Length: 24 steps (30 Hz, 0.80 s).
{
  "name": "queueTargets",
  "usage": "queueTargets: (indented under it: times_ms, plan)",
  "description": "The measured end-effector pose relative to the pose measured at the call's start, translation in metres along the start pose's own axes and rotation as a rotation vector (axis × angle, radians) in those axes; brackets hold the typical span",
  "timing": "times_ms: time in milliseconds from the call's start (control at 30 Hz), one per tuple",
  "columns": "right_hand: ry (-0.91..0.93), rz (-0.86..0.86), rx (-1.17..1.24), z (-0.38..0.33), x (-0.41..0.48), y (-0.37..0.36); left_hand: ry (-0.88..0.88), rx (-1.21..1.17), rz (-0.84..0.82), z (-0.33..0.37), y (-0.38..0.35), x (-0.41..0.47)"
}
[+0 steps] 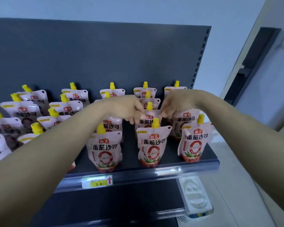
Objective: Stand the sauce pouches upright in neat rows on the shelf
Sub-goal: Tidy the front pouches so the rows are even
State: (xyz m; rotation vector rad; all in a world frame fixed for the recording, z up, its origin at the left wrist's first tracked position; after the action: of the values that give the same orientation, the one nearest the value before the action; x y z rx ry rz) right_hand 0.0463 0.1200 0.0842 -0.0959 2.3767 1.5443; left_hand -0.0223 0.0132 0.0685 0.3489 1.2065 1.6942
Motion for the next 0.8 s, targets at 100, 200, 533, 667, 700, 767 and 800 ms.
queueTargets:
  times_ms: [100,200,533,667,700,767,800]
  plan:
    - [0.038,0.13,-0.308,-0.001,0.013,0.019,0.057,-0.016,0.237,-0.01,0.027,0.008]
    - [0.049,0.042,-0.496,0.0,0.033,0.004,0.126,0.049,0.346,-0.013,0.028,0.022]
    - [0.089,-0.016,-0.439,0.01,0.049,-0.015,0.211,0.131,0.364,-0.028,0.006,0.047]
    - [0.122,-0.008,-0.418,0.01,0.048,-0.015,0.198,0.15,0.334,-0.027,0.007,0.052]
    - [0.121,0.003,-0.405,0.01,0.048,-0.015,0.197,0.159,0.334,-0.026,0.007,0.052]
    - [0.101,0.031,-0.371,0.014,0.047,-0.015,0.195,0.187,0.319,-0.024,0.007,0.051]
    - [0.092,0.04,-0.352,0.017,0.046,-0.015,0.197,0.198,0.301,-0.023,0.007,0.051]
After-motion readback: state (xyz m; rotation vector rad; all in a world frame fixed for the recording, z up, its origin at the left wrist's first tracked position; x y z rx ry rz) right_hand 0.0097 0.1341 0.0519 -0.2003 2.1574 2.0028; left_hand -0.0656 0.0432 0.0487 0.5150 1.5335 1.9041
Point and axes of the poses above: each hand's wrist, its own x-axis towards the middle knuckle, its own y-axis out of the back of the hand, z = x × y, the point moved 8 cm from there along x, towards the middle knuckle, and after that the axes turned 10 degrees about y, right-handed, at the moved point
